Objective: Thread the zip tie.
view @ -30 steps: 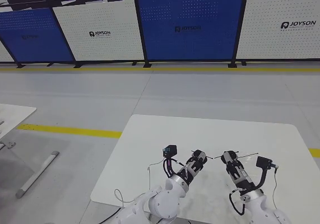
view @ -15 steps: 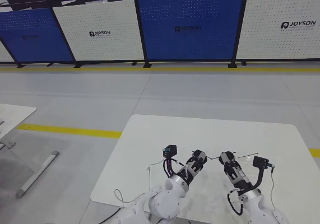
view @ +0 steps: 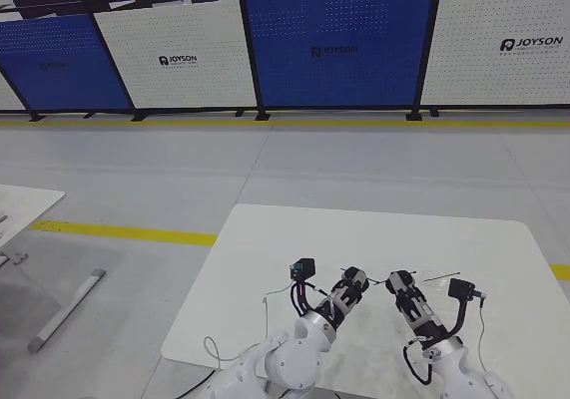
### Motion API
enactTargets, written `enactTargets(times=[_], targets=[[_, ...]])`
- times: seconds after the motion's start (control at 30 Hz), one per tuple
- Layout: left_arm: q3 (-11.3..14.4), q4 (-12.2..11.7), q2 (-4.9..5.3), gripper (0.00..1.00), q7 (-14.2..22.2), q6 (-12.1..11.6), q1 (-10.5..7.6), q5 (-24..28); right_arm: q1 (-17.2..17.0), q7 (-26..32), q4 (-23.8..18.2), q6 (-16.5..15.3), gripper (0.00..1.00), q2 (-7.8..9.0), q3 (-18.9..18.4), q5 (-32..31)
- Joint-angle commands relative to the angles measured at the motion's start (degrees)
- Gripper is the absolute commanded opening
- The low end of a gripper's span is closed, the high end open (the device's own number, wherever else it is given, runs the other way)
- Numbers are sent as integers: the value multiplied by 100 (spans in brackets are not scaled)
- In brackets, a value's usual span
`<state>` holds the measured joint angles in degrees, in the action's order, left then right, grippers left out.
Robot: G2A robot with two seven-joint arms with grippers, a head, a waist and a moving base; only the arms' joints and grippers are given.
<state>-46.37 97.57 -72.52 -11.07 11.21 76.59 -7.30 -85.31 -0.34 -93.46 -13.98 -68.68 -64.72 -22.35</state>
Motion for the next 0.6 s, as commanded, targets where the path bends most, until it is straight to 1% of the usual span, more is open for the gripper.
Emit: enactTargets(times=[0.0, 0.1, 0.23, 0.4, 0.57], targets=[[0, 0, 0, 0, 0, 0, 0, 0, 0, 0, 0, 0, 0, 0, 0, 0], [0, 0, 0, 0, 0, 0, 0, 0, -1, -4, 2, 10, 0, 0, -5, 0], [0, 0, 0, 0, 0, 0, 0, 0, -38, -73, -56, 117, 0, -5, -113, -35], [0, 0, 0, 0, 0, 0, 0, 0, -83, -60, -128, 115, 0, -10, -225, 24], [0, 0, 0, 0, 0, 0, 0, 0, -88, 22, -149, 140, 0, -23, -241, 2]])
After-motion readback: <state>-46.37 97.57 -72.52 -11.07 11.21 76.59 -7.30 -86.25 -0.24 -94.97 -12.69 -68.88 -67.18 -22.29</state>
